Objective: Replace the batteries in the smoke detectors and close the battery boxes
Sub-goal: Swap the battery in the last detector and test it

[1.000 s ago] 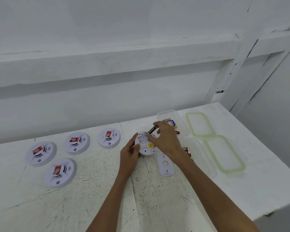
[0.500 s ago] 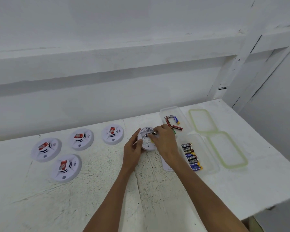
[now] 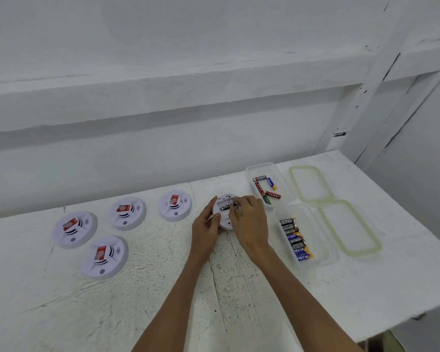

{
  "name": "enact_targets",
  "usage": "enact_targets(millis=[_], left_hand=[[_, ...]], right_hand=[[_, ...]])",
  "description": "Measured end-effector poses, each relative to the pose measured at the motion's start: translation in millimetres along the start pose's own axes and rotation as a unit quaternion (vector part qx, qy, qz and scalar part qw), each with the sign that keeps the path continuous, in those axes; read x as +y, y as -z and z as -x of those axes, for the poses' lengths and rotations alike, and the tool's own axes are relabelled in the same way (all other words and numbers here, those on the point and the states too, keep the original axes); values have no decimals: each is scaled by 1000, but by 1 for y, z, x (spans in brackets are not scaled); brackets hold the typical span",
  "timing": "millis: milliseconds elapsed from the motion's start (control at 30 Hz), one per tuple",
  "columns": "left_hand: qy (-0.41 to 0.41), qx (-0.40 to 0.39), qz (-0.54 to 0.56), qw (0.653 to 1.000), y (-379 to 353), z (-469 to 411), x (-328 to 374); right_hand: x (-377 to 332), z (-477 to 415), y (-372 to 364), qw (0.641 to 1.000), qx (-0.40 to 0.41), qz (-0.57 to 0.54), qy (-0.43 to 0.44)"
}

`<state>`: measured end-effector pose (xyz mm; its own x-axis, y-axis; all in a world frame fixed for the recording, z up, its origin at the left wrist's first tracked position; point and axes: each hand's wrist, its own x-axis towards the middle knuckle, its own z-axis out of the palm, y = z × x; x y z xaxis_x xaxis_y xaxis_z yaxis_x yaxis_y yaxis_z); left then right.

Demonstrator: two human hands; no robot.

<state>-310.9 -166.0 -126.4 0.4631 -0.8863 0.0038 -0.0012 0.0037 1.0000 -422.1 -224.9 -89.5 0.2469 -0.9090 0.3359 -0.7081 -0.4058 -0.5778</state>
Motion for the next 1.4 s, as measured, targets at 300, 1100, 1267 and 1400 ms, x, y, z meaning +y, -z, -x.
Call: enact_targets(millis=[300, 1100, 1267, 1400], left_hand=[[-8, 2, -14, 1000, 0, 2, 0], [-4, 6, -3, 1000, 0, 4, 2], [0, 7, 13, 1000, 0, 3, 0], [6, 12, 16, 1000, -1, 3, -1]], right_hand=[[4, 10, -12, 996, 28, 62, 65], [24, -33, 38, 996, -18, 46, 70], [65, -105, 46, 990, -75, 91, -83], [77, -124, 42, 966, -172, 181, -59]])
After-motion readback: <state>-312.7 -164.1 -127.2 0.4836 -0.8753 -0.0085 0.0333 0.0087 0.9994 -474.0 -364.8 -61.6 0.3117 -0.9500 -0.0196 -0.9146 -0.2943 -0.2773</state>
